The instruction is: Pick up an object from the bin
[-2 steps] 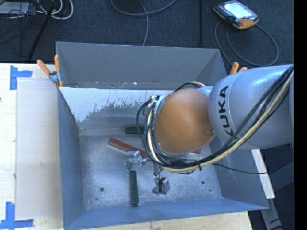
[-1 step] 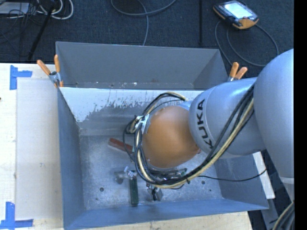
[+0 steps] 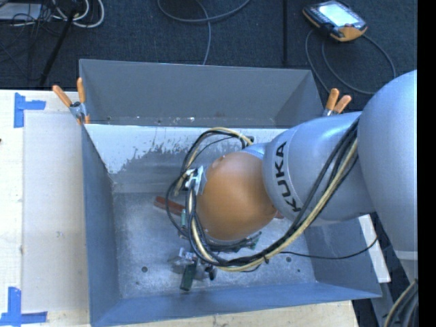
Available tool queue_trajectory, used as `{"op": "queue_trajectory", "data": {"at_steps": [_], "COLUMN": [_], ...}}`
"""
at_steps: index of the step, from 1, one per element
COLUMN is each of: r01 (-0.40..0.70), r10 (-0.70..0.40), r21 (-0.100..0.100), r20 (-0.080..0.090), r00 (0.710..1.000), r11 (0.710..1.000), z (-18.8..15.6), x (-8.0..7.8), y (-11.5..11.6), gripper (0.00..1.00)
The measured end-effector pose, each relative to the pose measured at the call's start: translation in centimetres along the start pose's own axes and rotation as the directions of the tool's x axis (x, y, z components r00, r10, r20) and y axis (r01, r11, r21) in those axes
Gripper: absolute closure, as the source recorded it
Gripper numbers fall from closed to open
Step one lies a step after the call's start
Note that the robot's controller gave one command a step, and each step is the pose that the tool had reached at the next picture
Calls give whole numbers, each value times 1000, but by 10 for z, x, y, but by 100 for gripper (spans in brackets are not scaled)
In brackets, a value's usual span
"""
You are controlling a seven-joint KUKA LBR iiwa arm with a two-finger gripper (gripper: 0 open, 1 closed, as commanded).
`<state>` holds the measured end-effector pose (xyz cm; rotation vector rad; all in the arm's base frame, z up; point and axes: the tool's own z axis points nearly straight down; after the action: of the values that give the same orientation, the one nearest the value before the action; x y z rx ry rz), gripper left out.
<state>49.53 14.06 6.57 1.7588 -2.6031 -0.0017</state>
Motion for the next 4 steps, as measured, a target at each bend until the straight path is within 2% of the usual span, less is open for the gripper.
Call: {"op": "queue_trajectory", "data": {"at_steps": [1,4], "r01": [29,20], "r10": [-29,-20], "r21": [0,-3], "r20": [0,-2], "r00": [1000,1000], "r11": [1000,1000], "z": [-3,-12], "x": [-1,0], "y": [0,1], "gripper": [100,100]}}
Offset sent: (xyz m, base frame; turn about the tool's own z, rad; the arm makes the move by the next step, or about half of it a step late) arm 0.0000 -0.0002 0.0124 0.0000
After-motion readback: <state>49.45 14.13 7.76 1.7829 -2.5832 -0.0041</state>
